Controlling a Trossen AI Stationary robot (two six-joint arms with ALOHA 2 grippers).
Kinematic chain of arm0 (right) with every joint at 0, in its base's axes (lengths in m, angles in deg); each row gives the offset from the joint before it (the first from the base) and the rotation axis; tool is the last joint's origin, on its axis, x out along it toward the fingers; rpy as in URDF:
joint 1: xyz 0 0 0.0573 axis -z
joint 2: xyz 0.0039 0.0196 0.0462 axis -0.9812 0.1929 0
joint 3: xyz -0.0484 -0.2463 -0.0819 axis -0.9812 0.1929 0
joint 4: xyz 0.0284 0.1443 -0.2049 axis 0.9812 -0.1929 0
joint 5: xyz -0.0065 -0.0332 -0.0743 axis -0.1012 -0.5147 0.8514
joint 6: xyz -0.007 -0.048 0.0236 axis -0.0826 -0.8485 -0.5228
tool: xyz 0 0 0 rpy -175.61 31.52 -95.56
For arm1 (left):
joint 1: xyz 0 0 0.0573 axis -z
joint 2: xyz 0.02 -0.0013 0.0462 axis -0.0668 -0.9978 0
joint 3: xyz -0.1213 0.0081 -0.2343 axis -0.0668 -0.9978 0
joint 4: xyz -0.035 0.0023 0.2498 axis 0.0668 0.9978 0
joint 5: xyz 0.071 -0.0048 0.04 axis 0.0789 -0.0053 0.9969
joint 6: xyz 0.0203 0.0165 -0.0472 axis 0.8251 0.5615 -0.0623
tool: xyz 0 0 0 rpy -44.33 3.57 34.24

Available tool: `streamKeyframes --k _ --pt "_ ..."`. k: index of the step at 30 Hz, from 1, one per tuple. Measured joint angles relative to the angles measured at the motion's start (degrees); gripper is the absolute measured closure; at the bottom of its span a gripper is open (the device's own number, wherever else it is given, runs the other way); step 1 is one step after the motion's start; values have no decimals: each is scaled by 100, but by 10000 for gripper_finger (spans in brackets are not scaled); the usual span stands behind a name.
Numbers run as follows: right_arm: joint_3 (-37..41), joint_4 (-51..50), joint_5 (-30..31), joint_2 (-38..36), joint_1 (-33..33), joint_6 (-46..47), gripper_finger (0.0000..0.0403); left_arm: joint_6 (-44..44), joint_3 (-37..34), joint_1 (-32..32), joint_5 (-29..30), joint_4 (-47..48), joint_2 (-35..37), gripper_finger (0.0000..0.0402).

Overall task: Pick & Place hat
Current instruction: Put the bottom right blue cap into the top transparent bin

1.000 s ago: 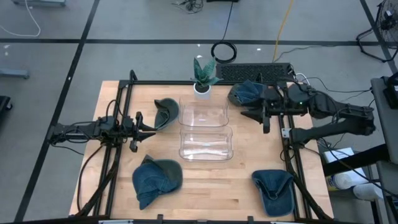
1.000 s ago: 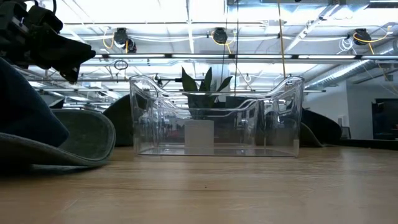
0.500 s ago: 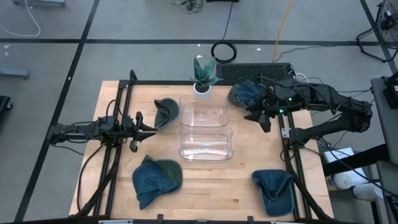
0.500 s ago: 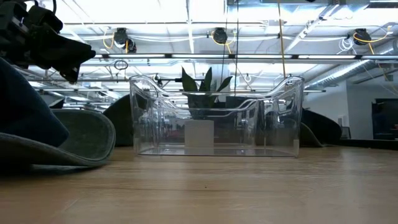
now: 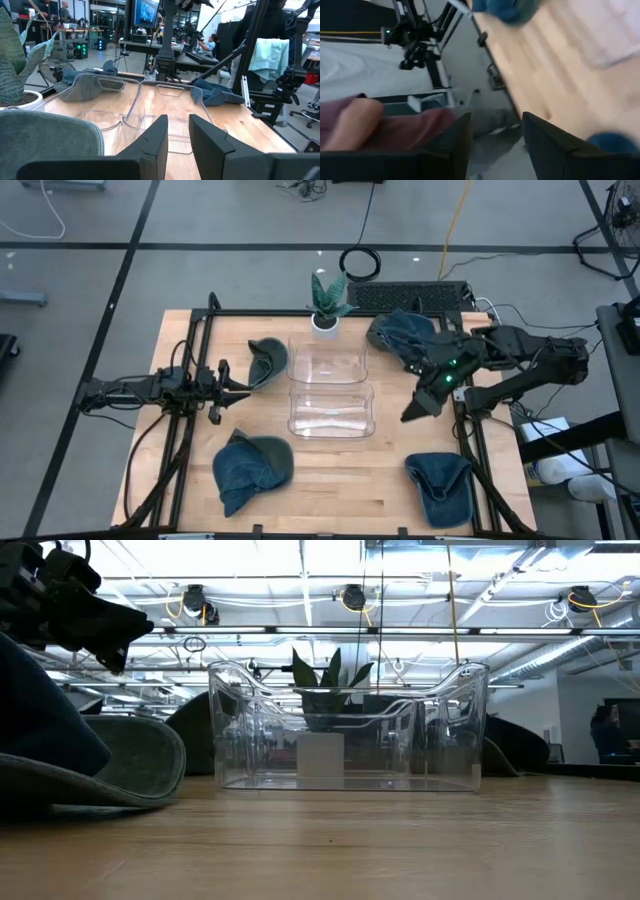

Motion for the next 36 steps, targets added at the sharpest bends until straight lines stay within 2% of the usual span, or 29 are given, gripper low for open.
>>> streamKeyframes --k 13,16,24,31,33,36 --pt "0 70 18 181 -1970 2174 257 0 0 0 0 -1 0 314" --pt "0 432 30 385 -2376 2633 257 0 0 1 0 -2 0 314" --pt "0 2036 -173 950 -2927 3857 257 0 0 0 0 1 0 314" --pt "0 3047 -256 1397 -3338 5164 257 0 0 0 0 2 0 314" --pt "0 3036 -124 1469 -3433 5390 257 0 -1 2 0 -1 0 314" --pt "0 2655 500 1500 -3526 5404 257 0 0 1 0 -1 0 314"
